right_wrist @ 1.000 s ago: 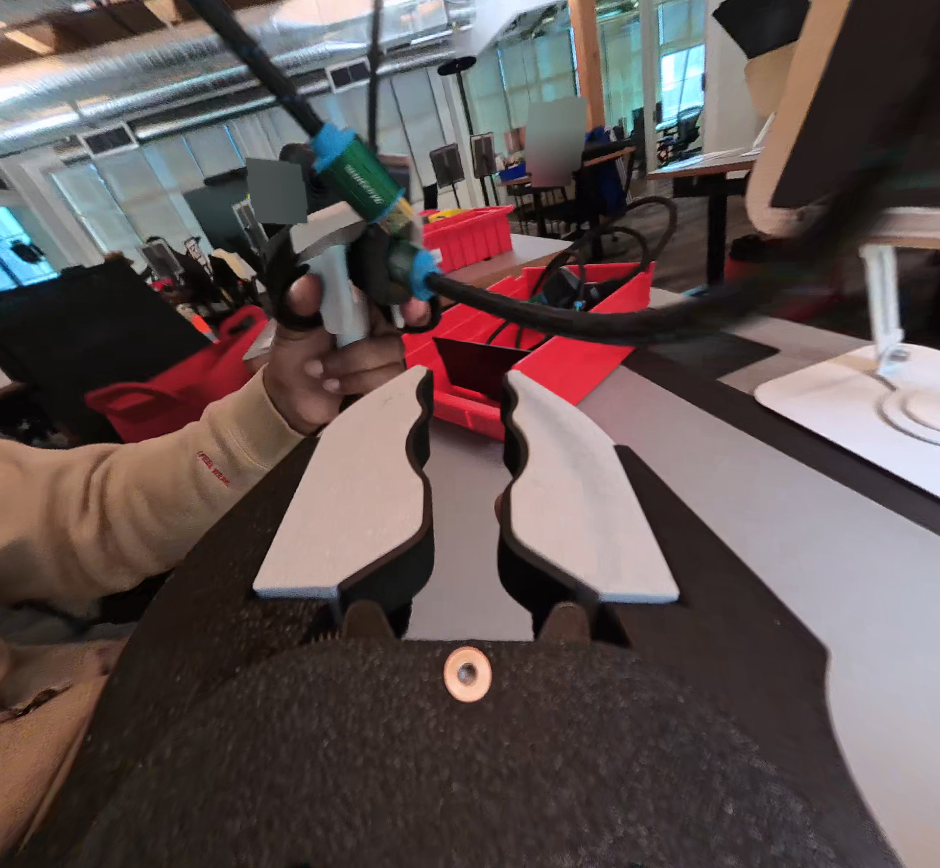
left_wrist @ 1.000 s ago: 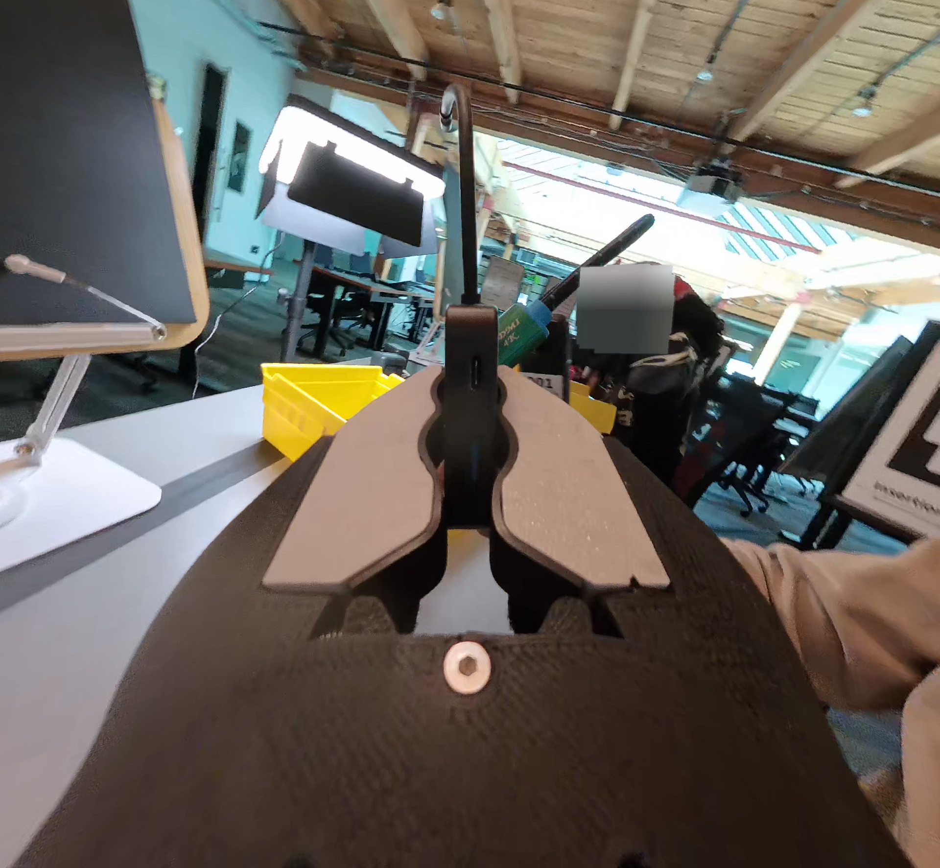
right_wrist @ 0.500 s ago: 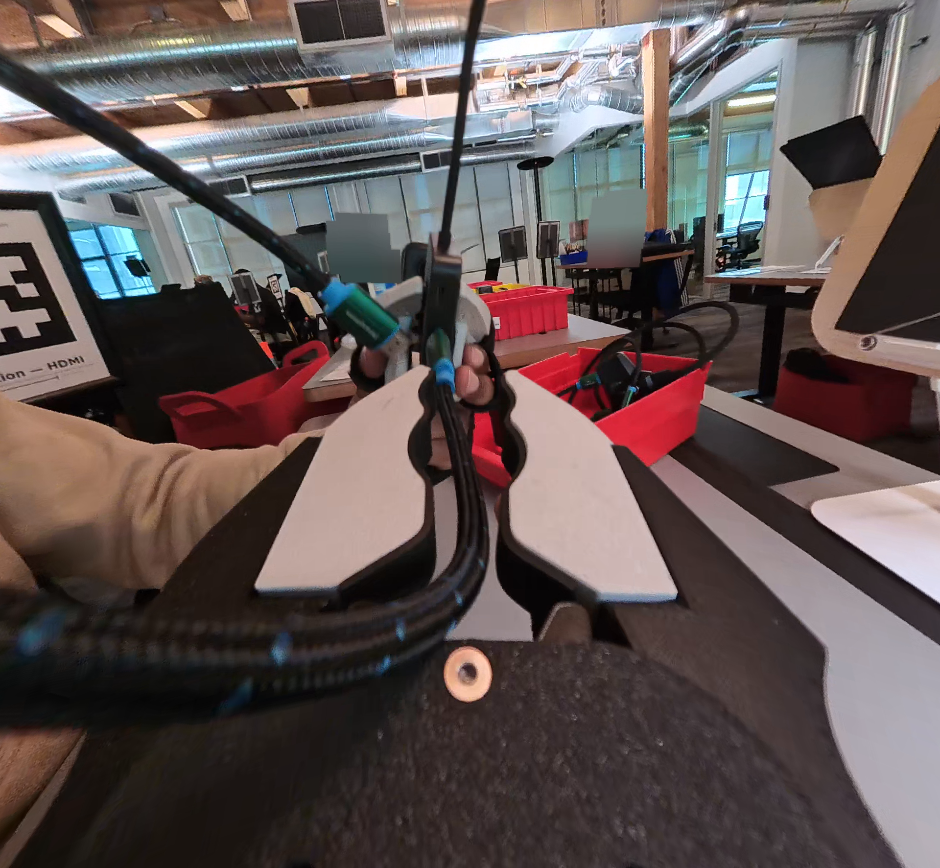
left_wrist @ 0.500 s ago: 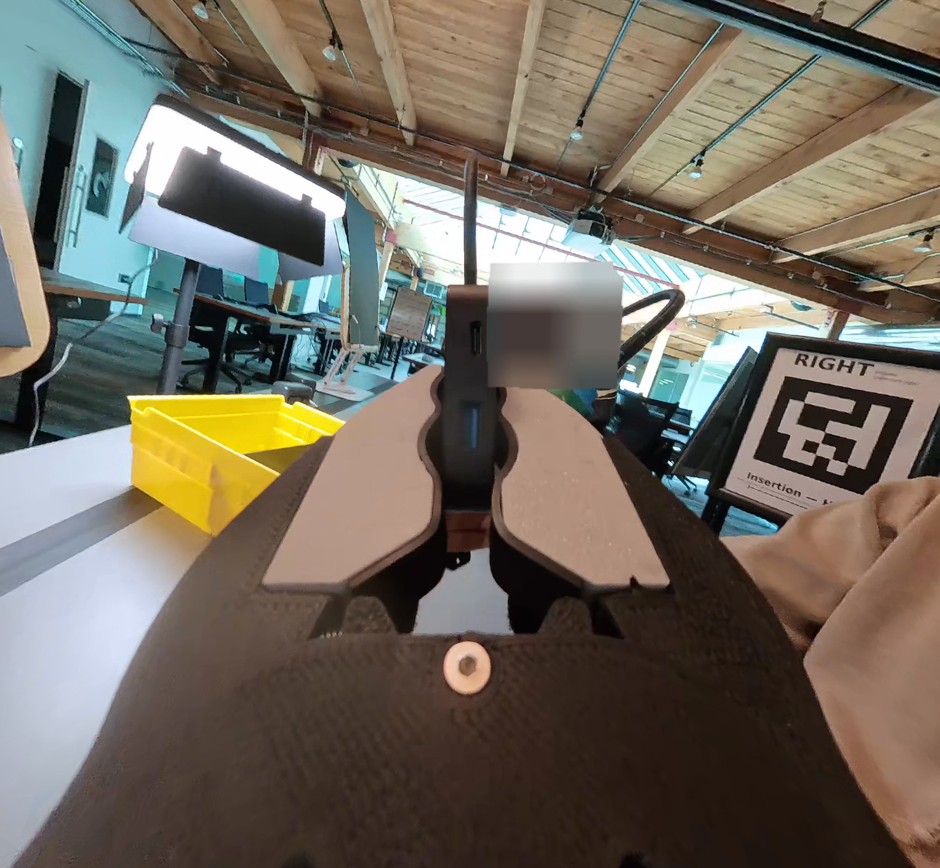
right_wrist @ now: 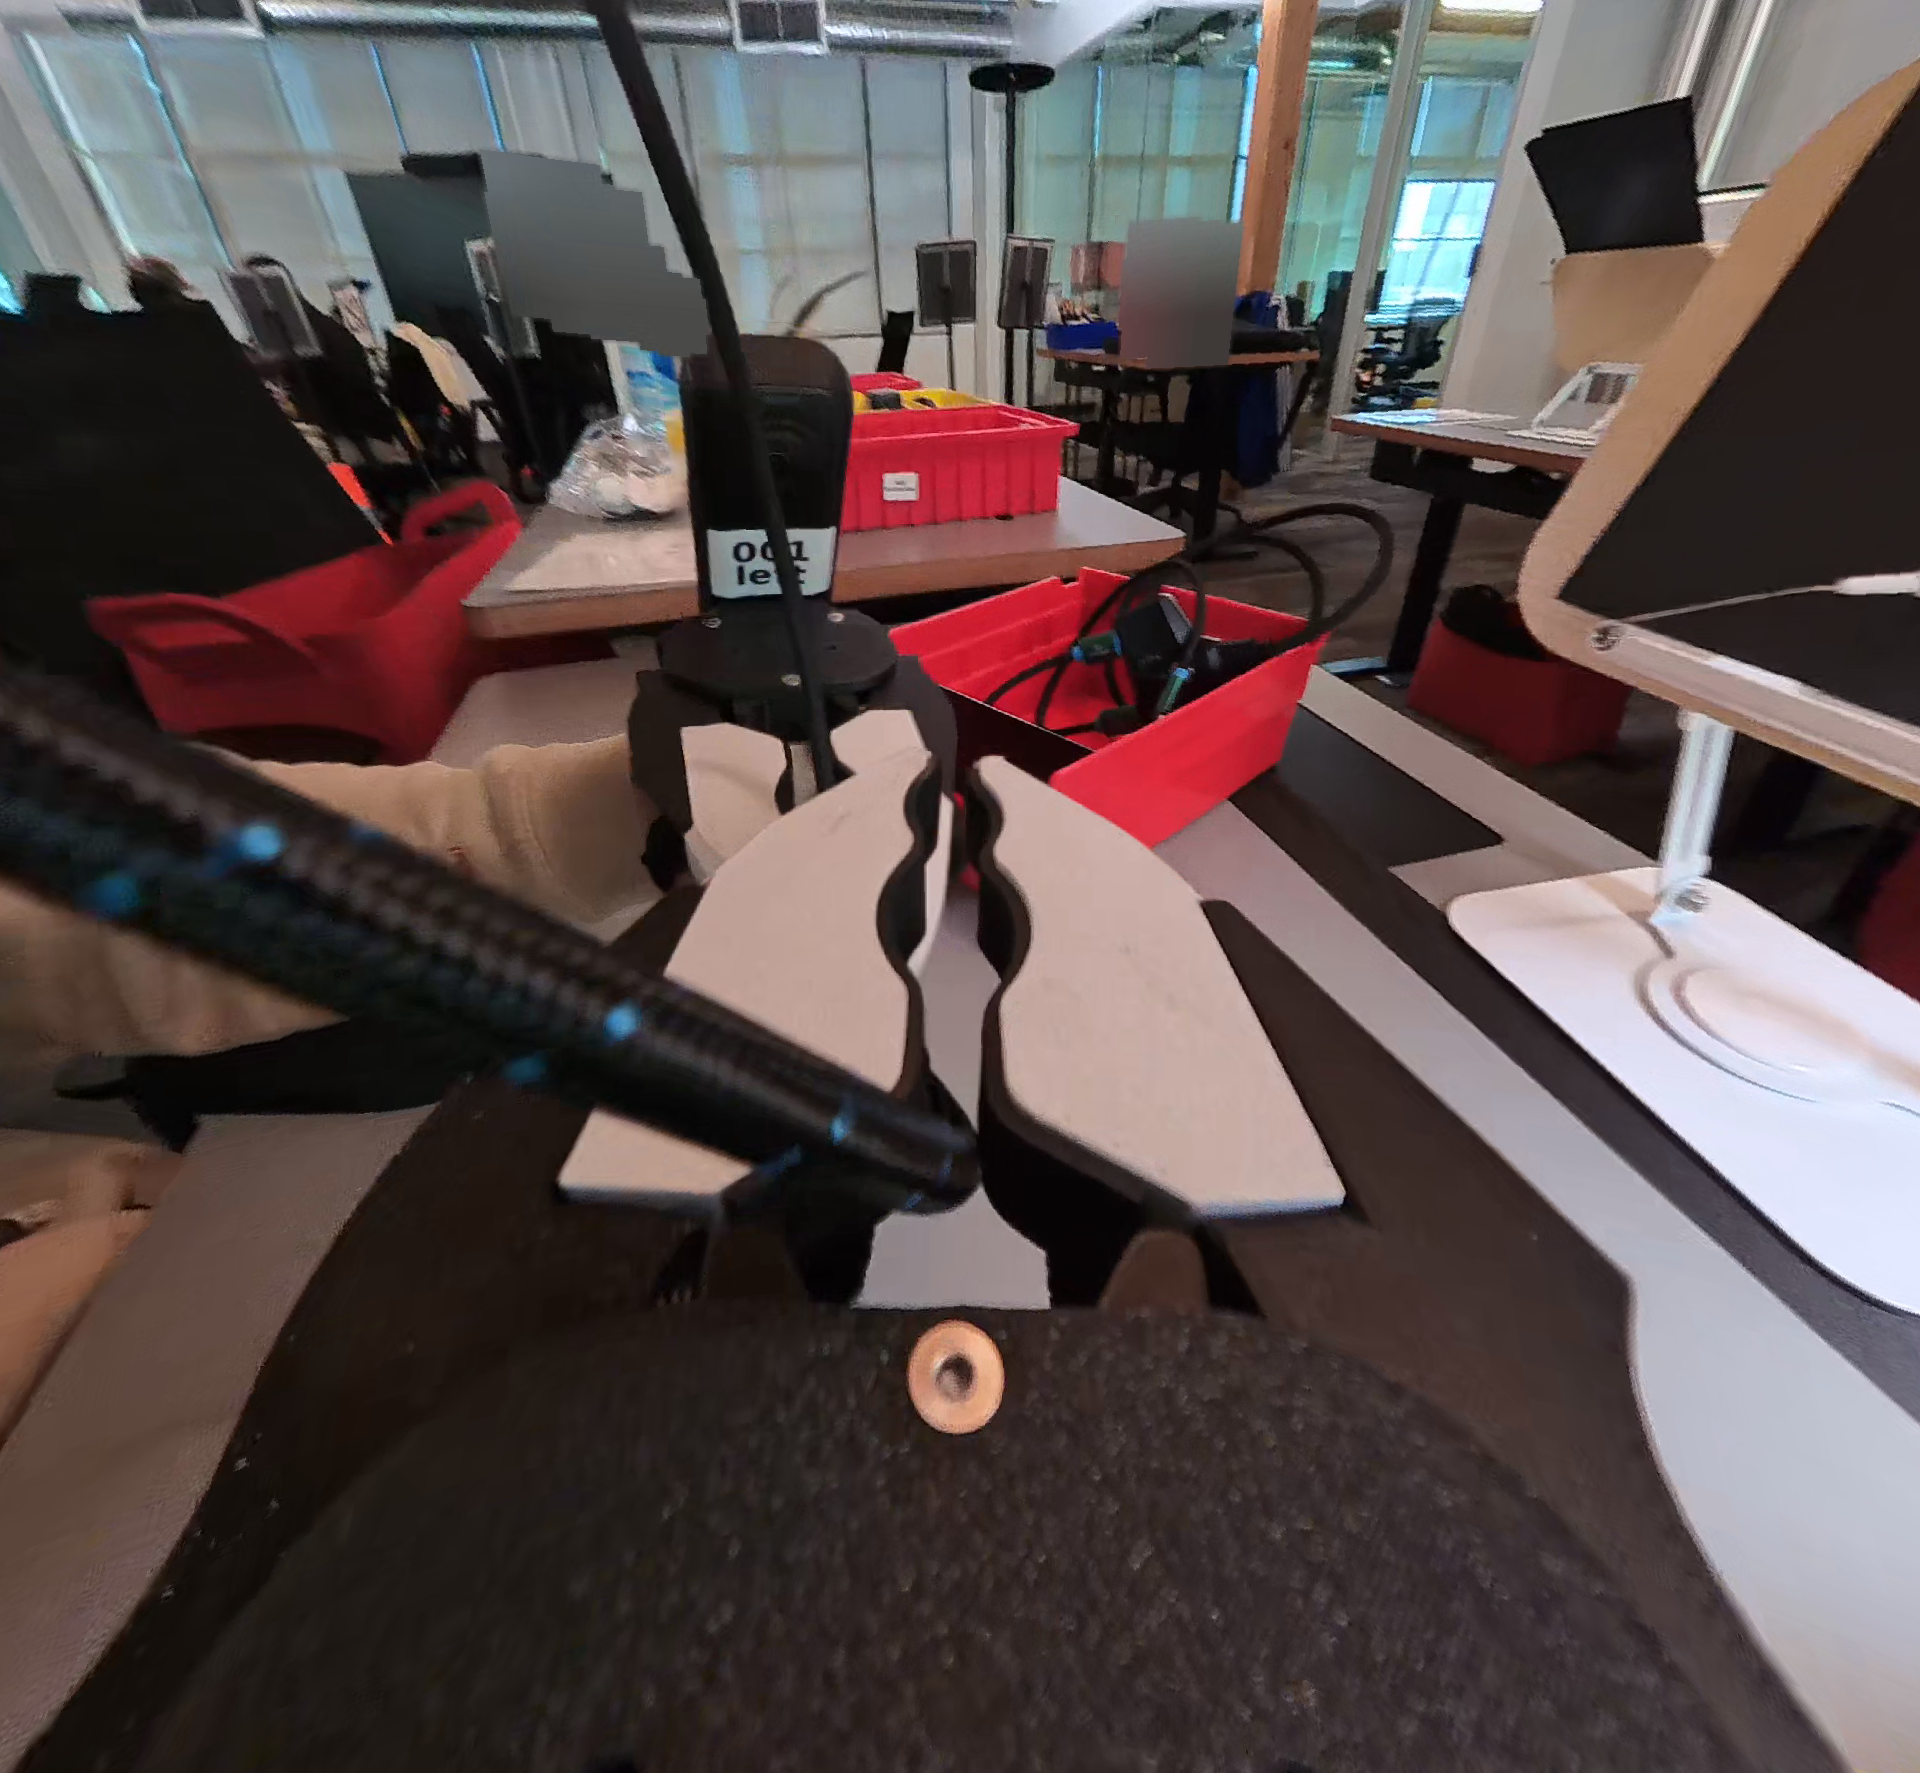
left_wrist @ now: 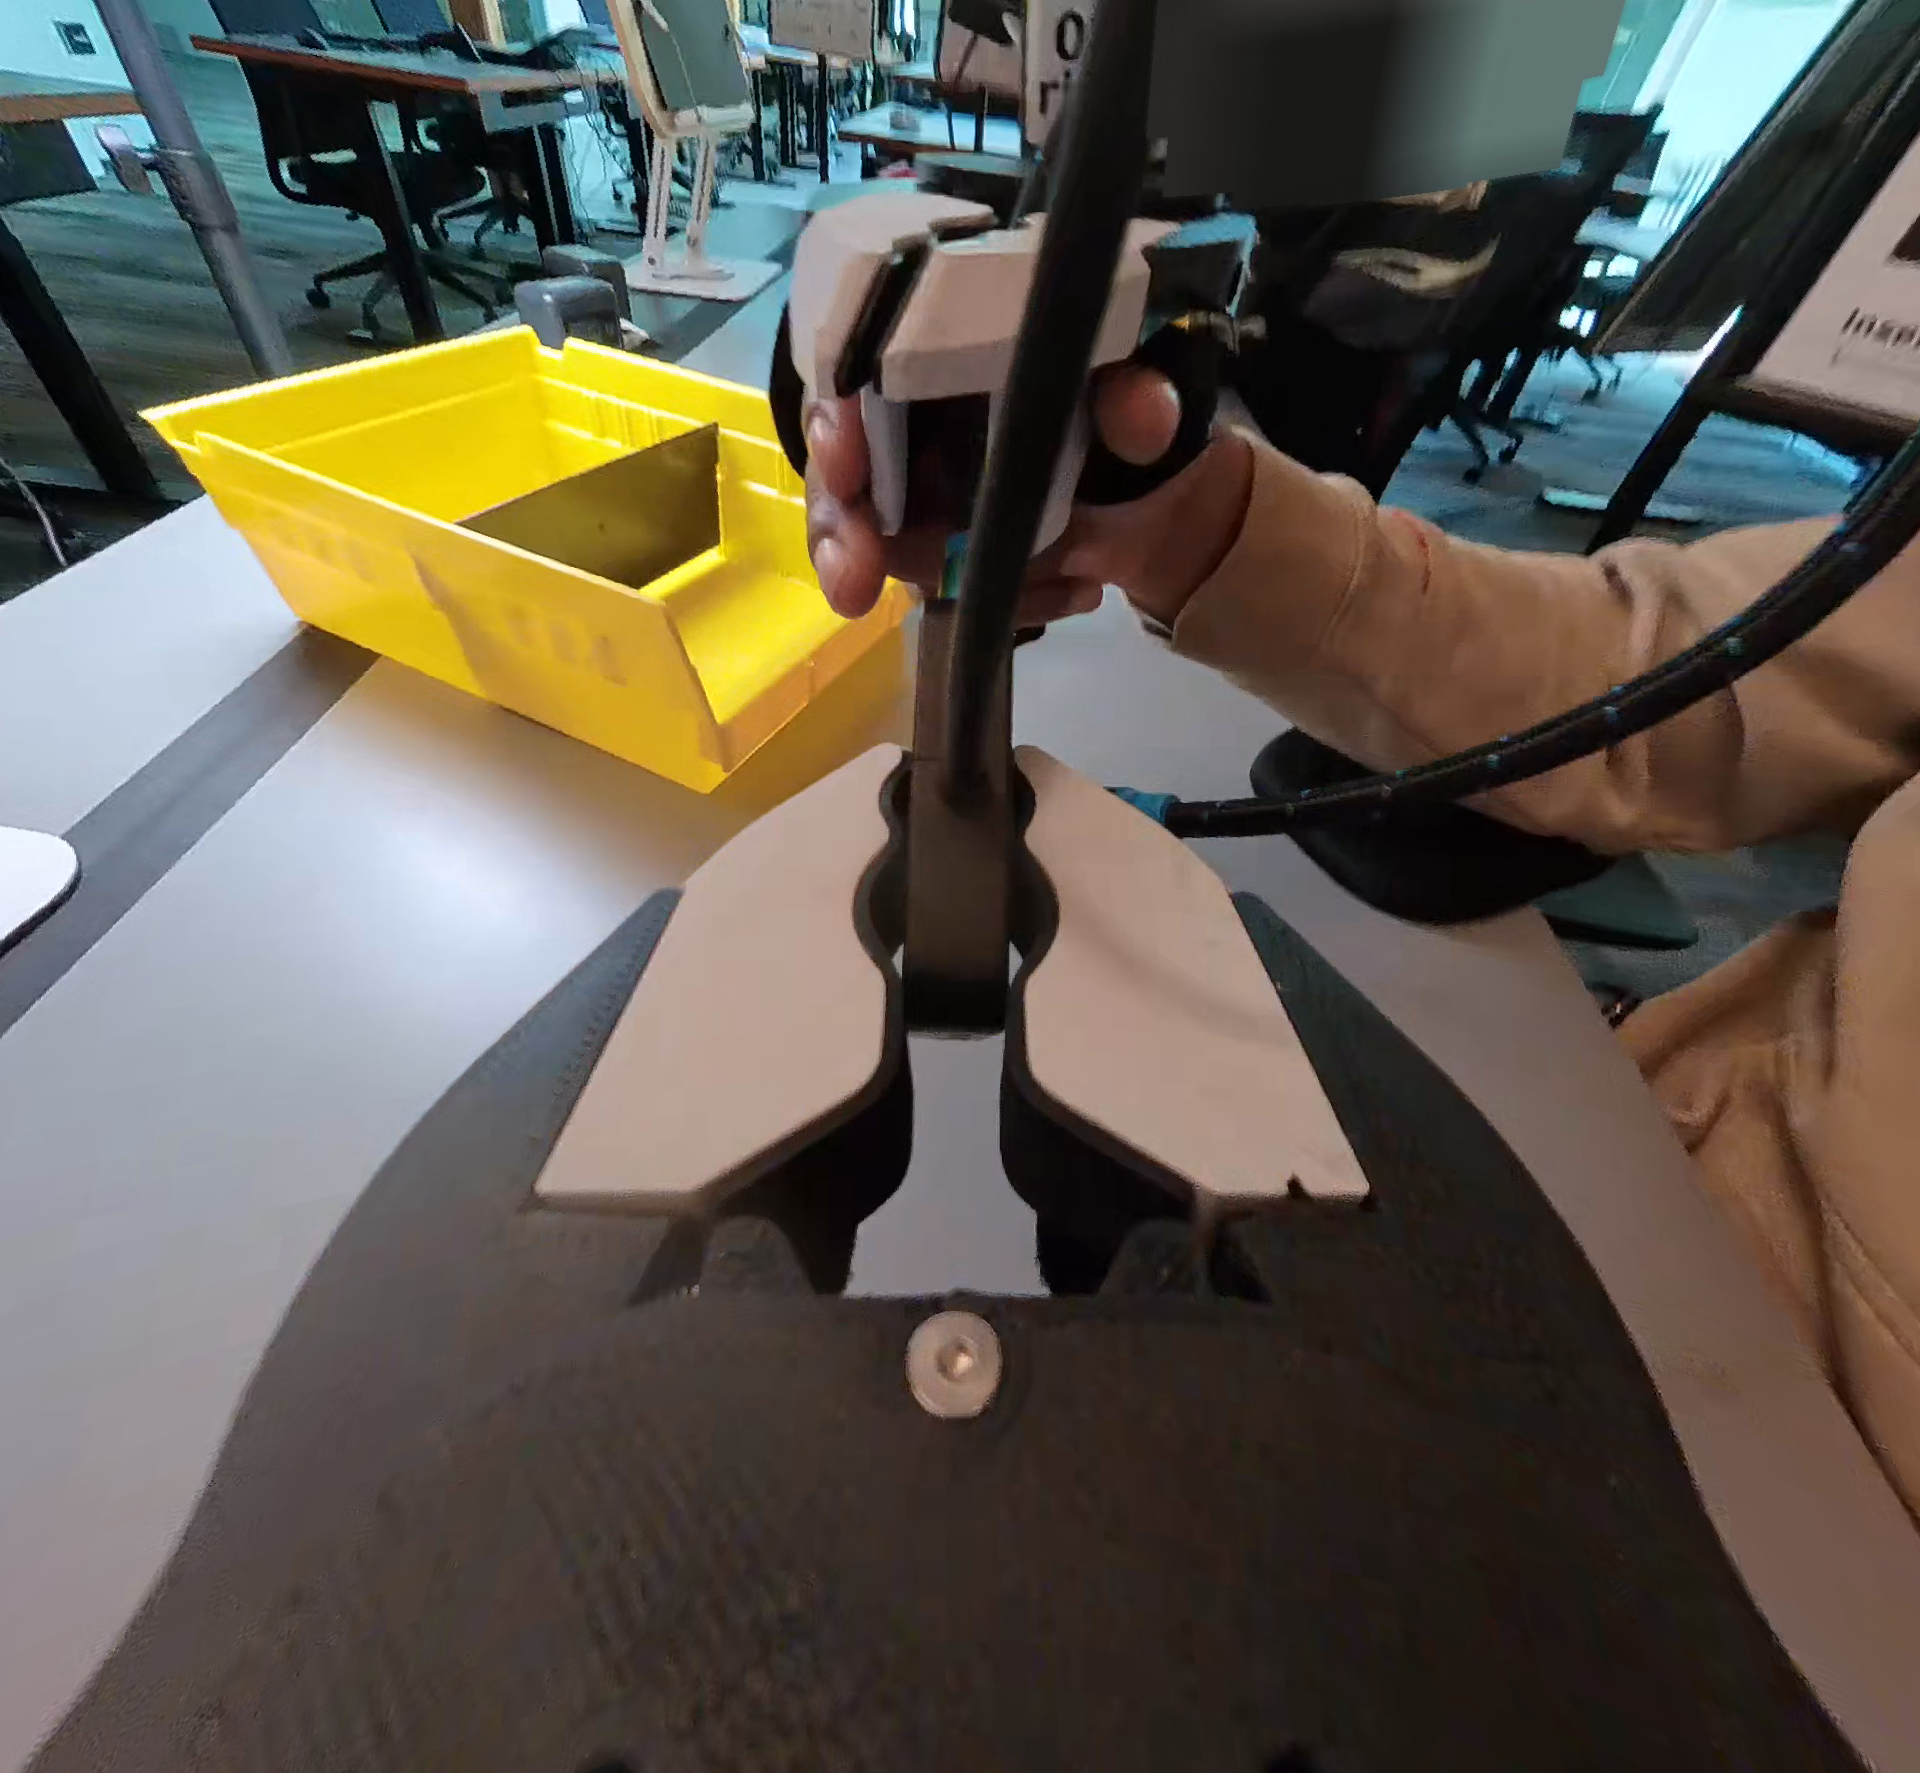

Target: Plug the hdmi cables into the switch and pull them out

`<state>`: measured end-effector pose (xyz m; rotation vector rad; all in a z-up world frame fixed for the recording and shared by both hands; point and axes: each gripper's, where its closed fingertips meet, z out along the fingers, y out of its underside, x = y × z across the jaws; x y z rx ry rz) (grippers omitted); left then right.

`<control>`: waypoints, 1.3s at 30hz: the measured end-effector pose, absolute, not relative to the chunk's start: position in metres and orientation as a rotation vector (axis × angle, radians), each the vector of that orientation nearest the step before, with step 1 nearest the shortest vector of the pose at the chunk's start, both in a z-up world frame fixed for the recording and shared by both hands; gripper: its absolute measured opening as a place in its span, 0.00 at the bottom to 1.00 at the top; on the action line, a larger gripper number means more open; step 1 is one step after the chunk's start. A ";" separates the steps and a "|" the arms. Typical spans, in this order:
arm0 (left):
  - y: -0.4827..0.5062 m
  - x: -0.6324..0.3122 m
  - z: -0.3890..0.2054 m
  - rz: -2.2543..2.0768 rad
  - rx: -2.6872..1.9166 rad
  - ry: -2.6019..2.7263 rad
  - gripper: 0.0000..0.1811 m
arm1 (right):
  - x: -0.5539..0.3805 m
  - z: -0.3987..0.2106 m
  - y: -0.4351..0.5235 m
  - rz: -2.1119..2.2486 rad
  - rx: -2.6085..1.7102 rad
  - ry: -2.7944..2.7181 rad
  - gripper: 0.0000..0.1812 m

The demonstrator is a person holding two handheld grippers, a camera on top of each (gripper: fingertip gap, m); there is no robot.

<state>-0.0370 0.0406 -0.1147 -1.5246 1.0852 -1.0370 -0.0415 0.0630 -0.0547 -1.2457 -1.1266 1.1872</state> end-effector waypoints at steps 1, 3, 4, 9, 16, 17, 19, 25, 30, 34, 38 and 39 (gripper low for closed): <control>0.041 -0.035 -0.111 -1.058 -1.511 1.064 0.08 | -0.039 -0.052 0.064 1.174 -1.249 -1.123 0.02; 0.040 -0.033 -0.104 -1.104 -1.479 1.032 0.08 | -0.035 -0.045 0.064 1.166 -1.237 -1.105 0.04; 0.039 -0.033 -0.098 -1.131 -1.452 1.003 0.08 | -0.034 -0.043 0.064 1.161 -1.232 -1.104 0.08; 0.039 -0.047 -0.076 -1.211 -1.378 0.922 0.08 | -0.033 -0.055 0.055 1.241 -1.274 -1.193 0.21; 0.037 -0.045 -0.076 -1.244 -1.381 0.921 0.08 | -0.047 -0.059 0.043 1.285 -1.232 -1.251 0.07; 0.037 -0.045 -0.074 -1.247 -1.377 0.921 0.08 | -0.046 -0.058 0.042 1.290 -1.227 -1.255 0.07; 0.034 -0.044 -0.072 -1.243 -1.372 0.944 0.08 | -0.045 -0.055 0.039 1.297 -1.202 -1.267 0.06; 0.023 -0.037 -0.067 -1.214 -1.365 1.041 0.08 | -0.037 -0.047 0.027 1.395 -1.121 -1.316 0.06; 0.045 -0.056 -0.085 -1.100 -1.549 0.993 0.08 | -0.001 -0.007 0.034 1.557 -0.970 -1.153 0.06; 0.061 -0.106 -0.084 -1.116 -1.574 0.852 0.08 | 0.079 0.001 0.093 0.960 -1.249 -1.006 0.06; 0.075 -0.114 -0.084 -1.109 -1.611 0.726 0.08 | 0.142 -0.038 0.152 0.521 -1.632 -0.826 0.06; 0.077 -0.115 -0.087 -1.100 -1.622 0.713 0.08 | 0.156 -0.053 0.164 0.396 -1.722 -0.806 0.06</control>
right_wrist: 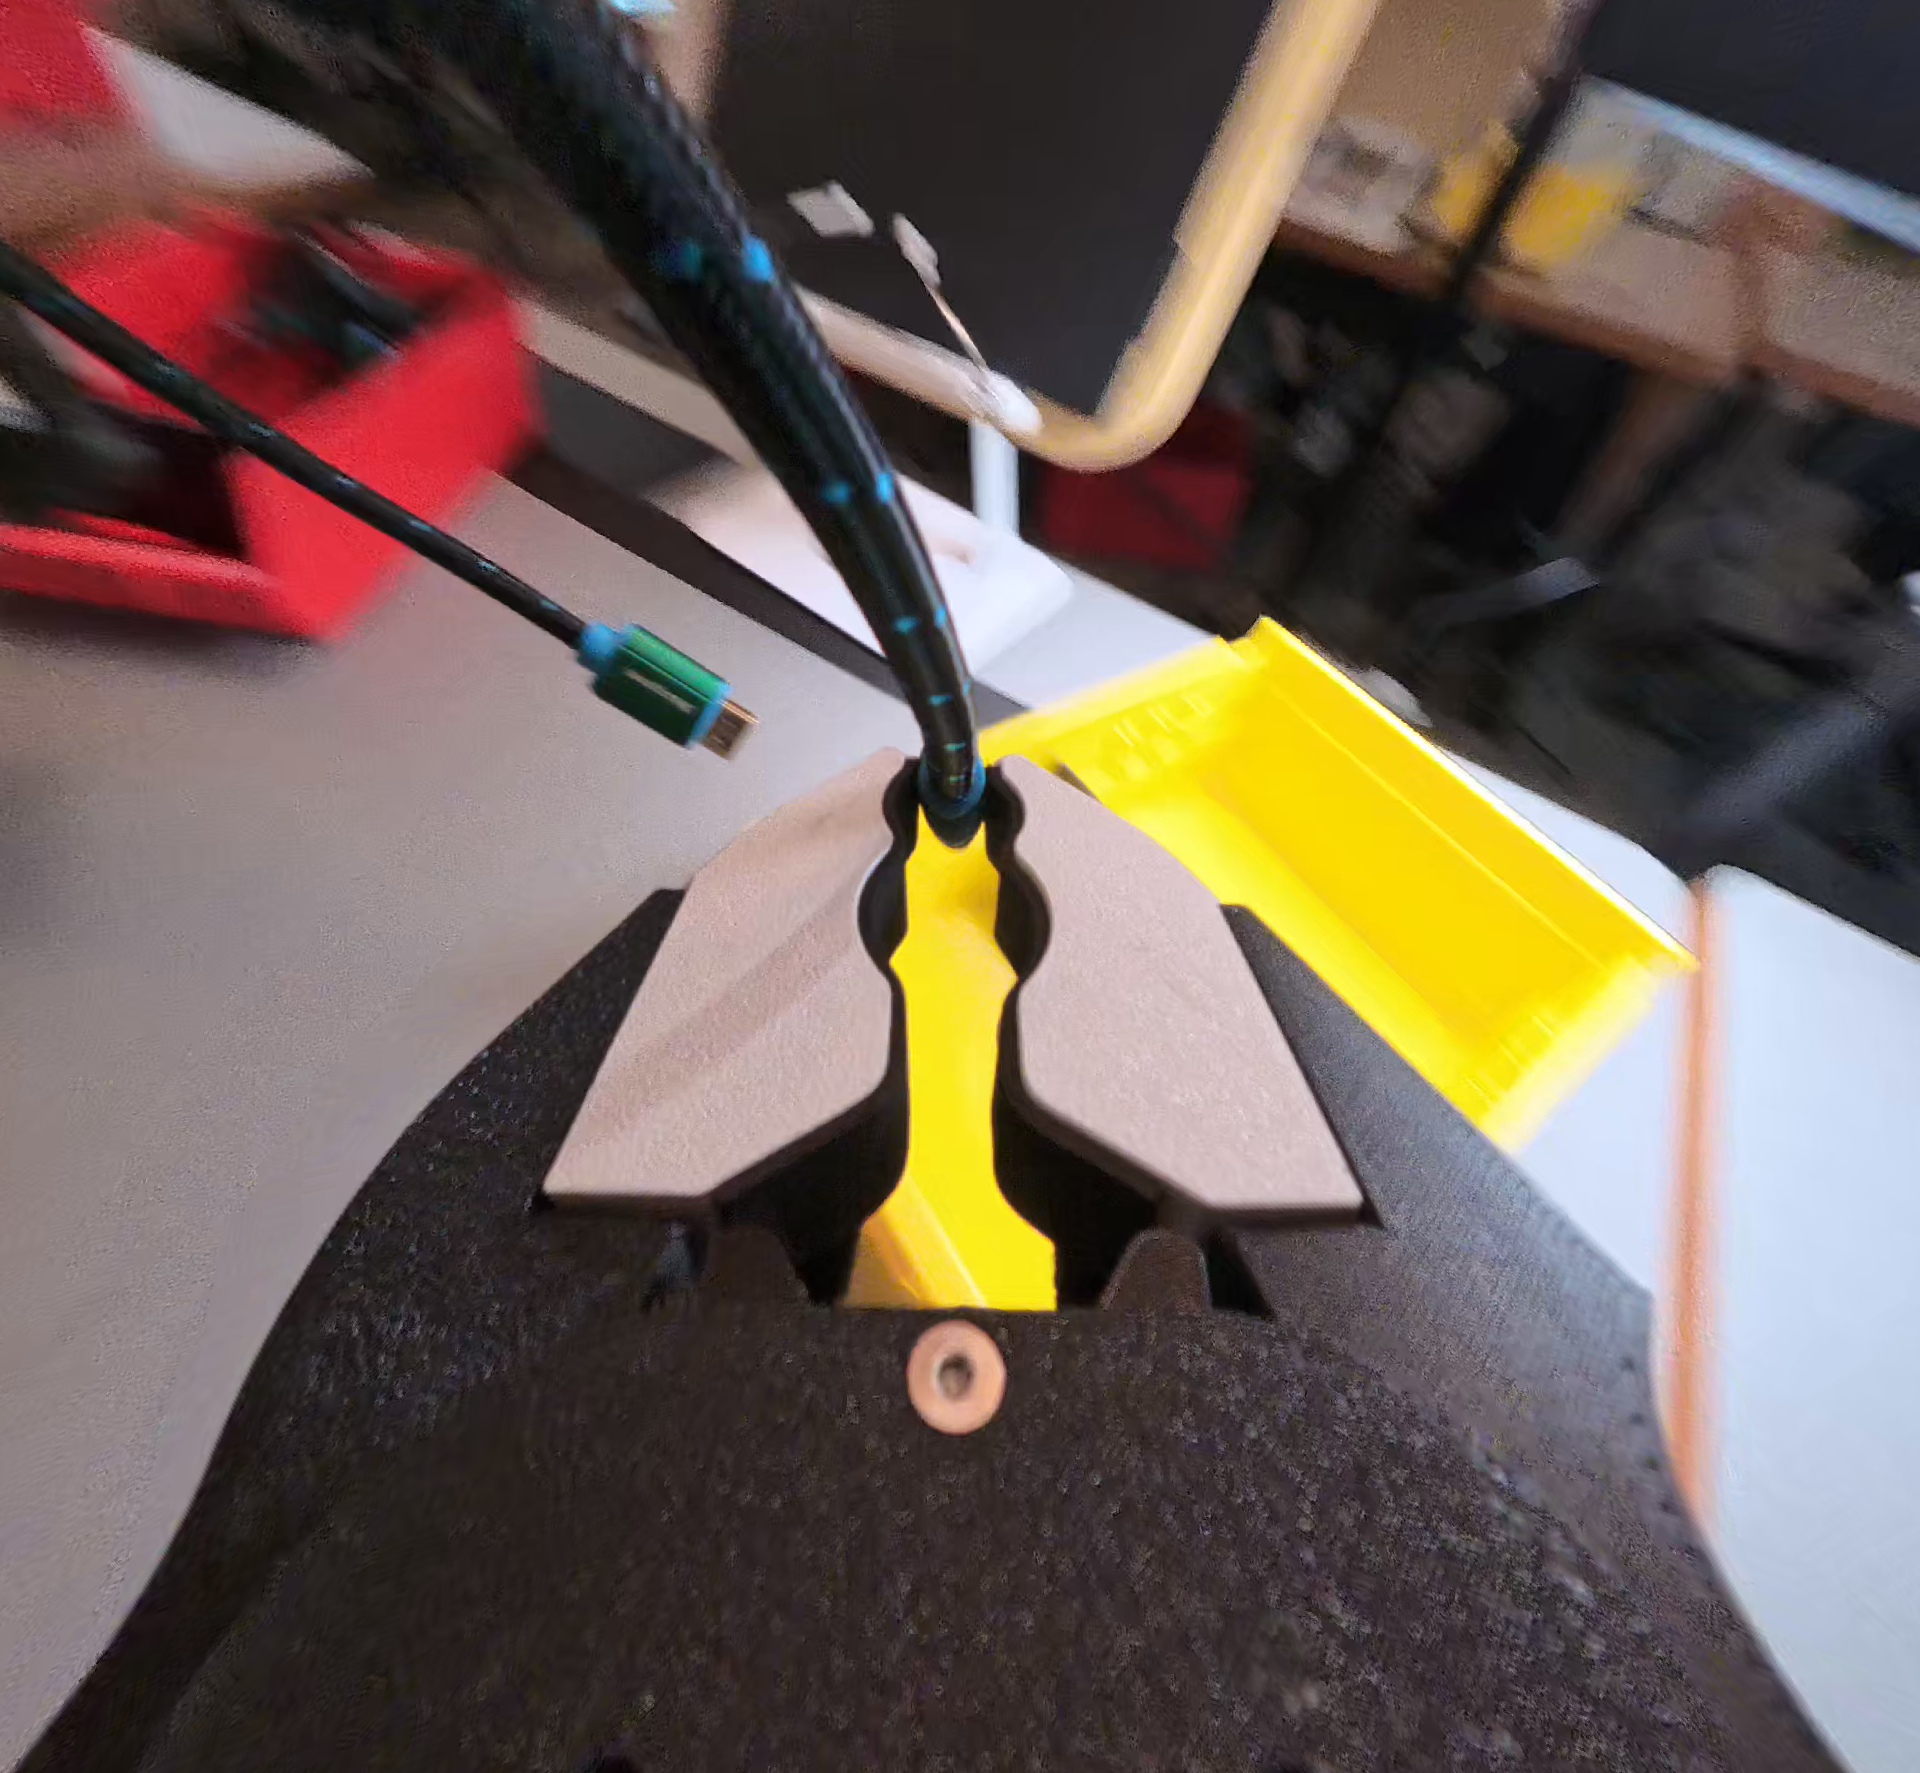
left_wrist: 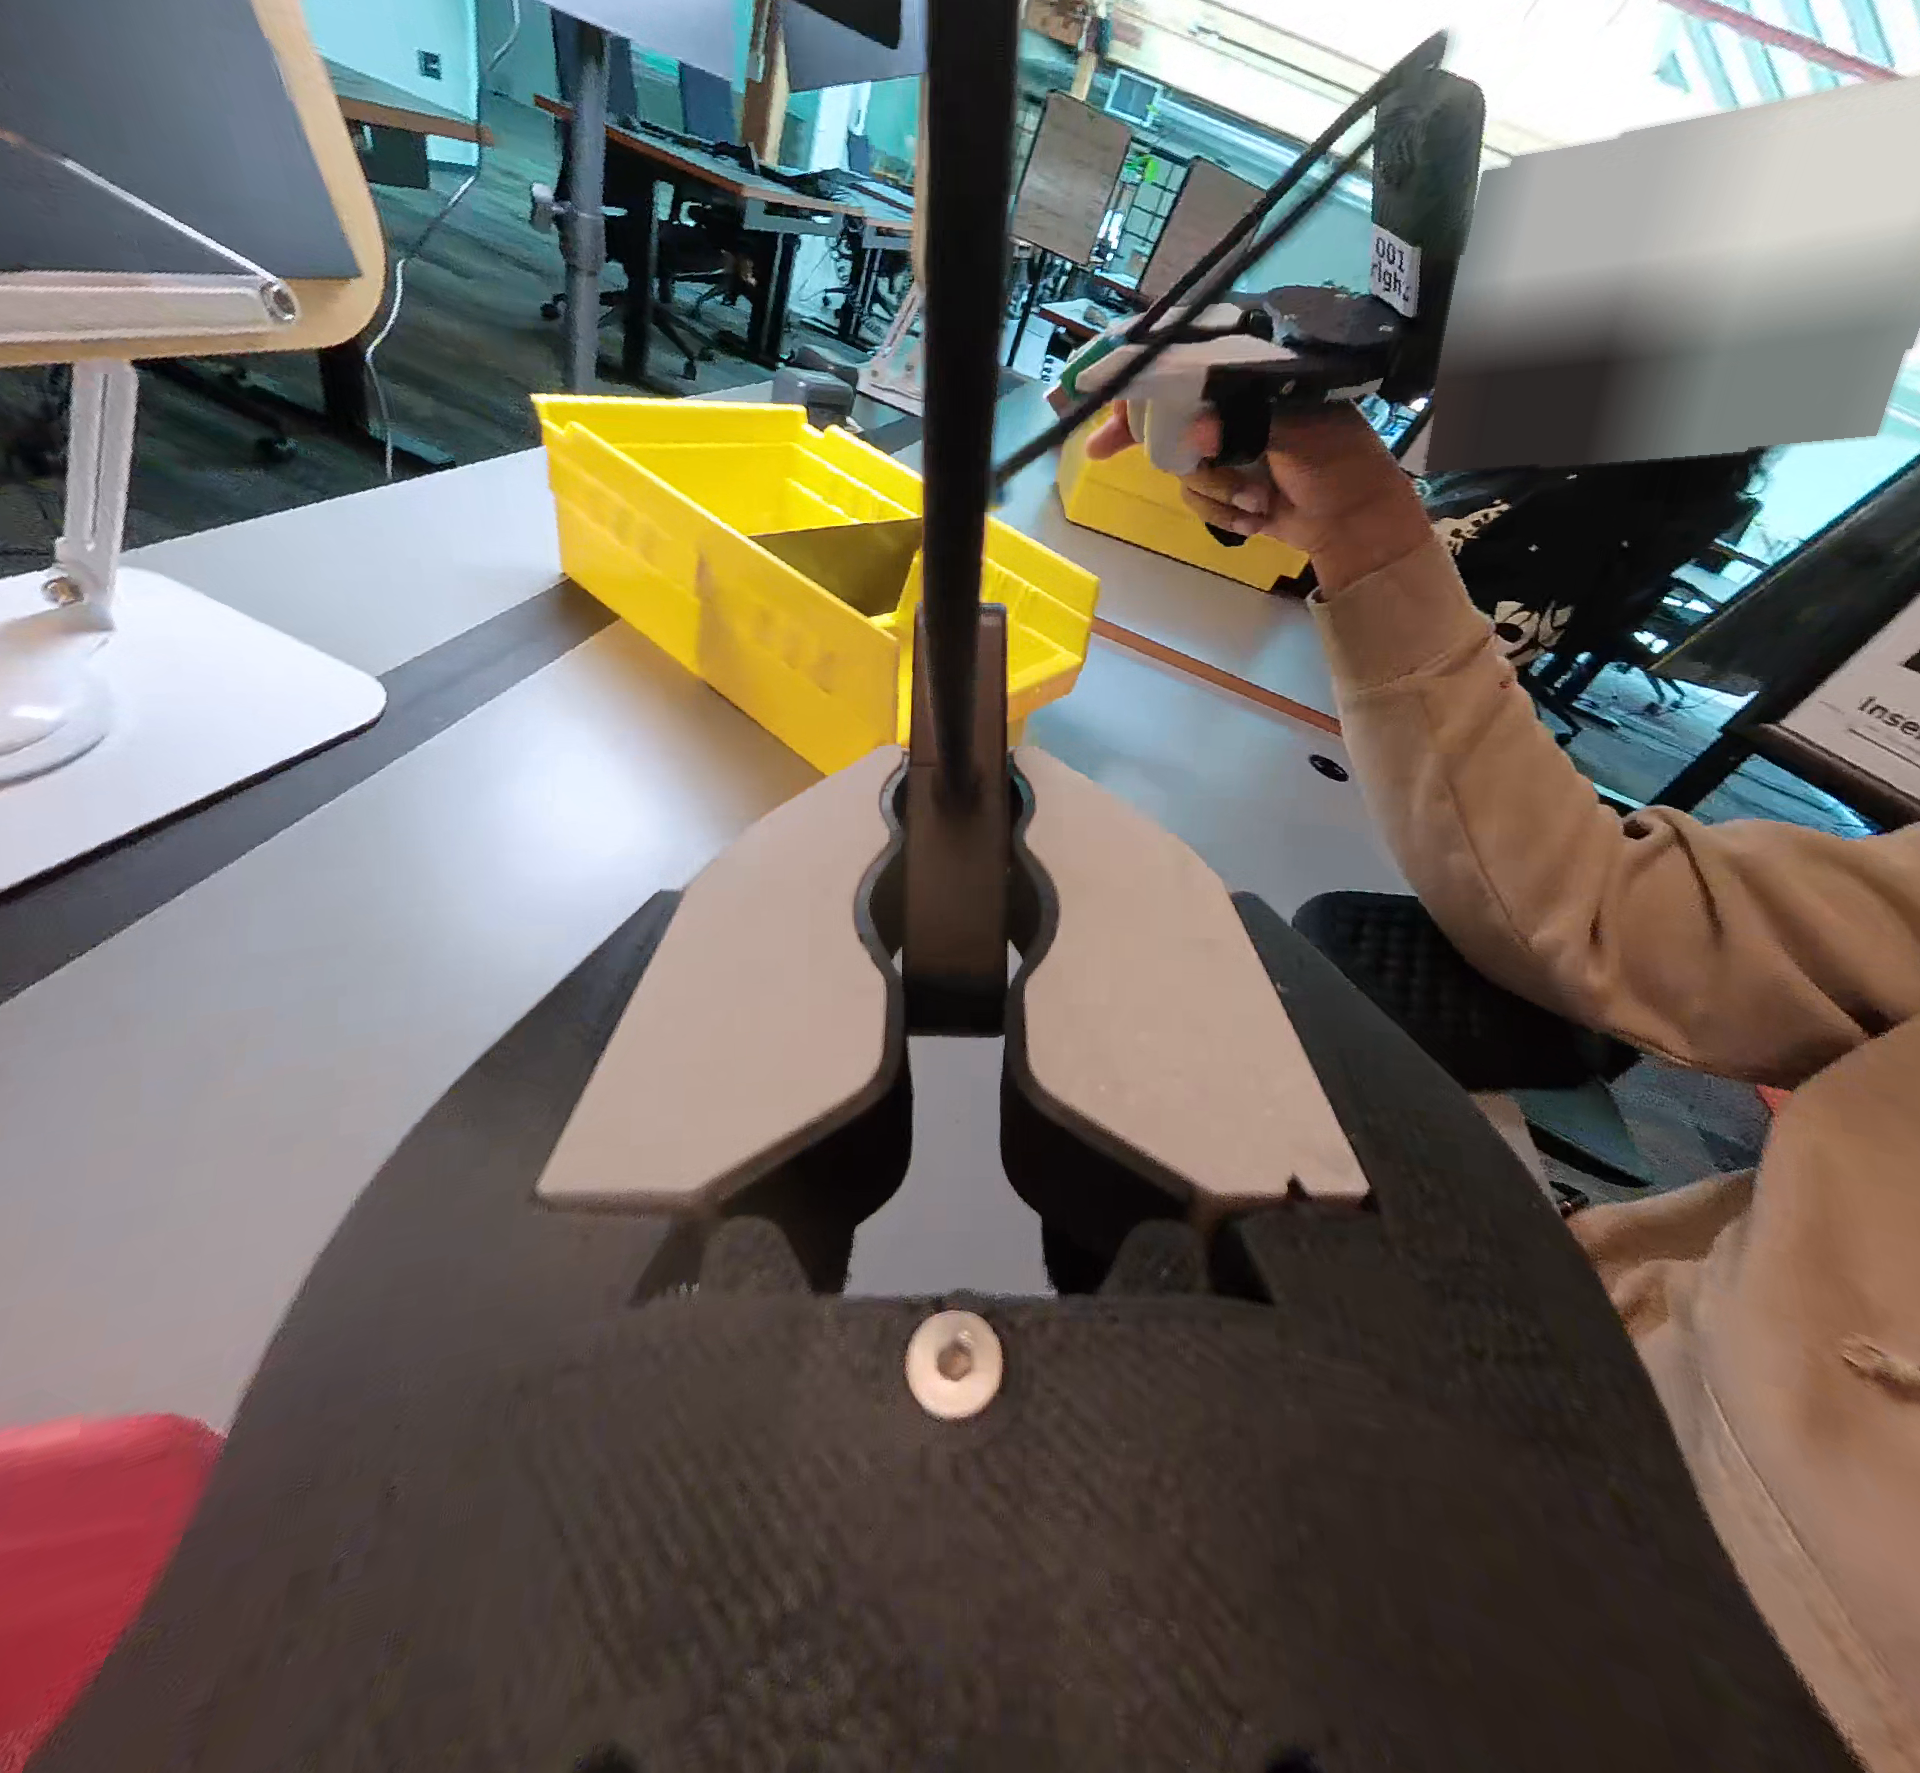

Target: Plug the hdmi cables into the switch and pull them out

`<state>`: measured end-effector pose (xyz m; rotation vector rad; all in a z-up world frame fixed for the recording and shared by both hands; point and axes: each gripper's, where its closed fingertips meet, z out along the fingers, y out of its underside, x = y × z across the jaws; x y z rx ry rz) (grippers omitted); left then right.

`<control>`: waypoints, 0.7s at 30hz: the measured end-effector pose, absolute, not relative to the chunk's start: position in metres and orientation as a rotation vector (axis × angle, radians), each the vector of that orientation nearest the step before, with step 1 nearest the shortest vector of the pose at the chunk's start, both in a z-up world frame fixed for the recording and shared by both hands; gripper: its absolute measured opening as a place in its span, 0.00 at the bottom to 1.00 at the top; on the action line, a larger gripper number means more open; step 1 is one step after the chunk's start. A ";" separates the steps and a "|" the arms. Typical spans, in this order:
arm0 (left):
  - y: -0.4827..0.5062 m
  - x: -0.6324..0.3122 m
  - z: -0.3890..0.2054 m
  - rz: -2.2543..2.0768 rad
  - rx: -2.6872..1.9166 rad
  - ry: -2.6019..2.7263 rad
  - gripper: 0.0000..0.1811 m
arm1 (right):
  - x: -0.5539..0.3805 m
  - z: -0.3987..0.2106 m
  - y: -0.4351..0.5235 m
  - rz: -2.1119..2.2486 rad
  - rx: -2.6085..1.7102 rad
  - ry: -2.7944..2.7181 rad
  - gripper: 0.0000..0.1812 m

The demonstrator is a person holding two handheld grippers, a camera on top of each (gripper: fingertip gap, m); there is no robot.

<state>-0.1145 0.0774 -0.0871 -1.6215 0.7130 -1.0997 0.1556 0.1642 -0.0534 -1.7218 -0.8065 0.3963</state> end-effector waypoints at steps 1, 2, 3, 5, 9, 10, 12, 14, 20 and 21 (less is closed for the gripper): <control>0.079 -0.115 -0.090 -1.096 -1.633 0.702 0.08 | 0.171 -0.066 0.175 0.265 -1.798 -0.771 0.06; 0.080 -0.115 -0.090 -1.096 -1.642 0.689 0.08 | 0.186 -0.076 0.182 0.158 -1.863 -0.744 0.06; 0.081 -0.117 -0.090 -1.099 -1.644 0.674 0.08 | 0.198 -0.084 0.186 0.091 -1.910 -0.723 0.07; 0.082 -0.120 -0.086 -1.112 -1.632 0.651 0.08 | 0.225 -0.095 0.193 -0.049 -1.995 -0.657 0.06; 0.083 -0.124 -0.084 -1.123 -1.624 0.623 0.08 | 0.258 -0.131 0.193 -0.335 -2.184 -0.680 0.06; 0.084 -0.124 -0.085 -1.126 -1.628 0.618 0.08 | 0.258 -0.139 0.193 -0.370 -2.216 -0.698 0.06; 0.084 -0.123 -0.086 -1.129 -1.637 0.617 0.08 | 0.249 -0.152 0.197 -0.402 -2.225 -0.765 0.07; 0.083 -0.123 -0.086 -1.123 -1.639 0.624 0.08 | 0.241 -0.154 0.202 -0.418 -2.203 -0.785 0.11; 0.080 -0.121 -0.086 -1.113 -1.645 0.659 0.08 | 0.242 -0.120 0.206 -0.340 -2.076 -0.637 0.22; 0.079 -0.119 -0.088 -1.107 -1.653 0.674 0.08 | 0.235 -0.110 0.205 -0.273 -2.030 -0.626 0.22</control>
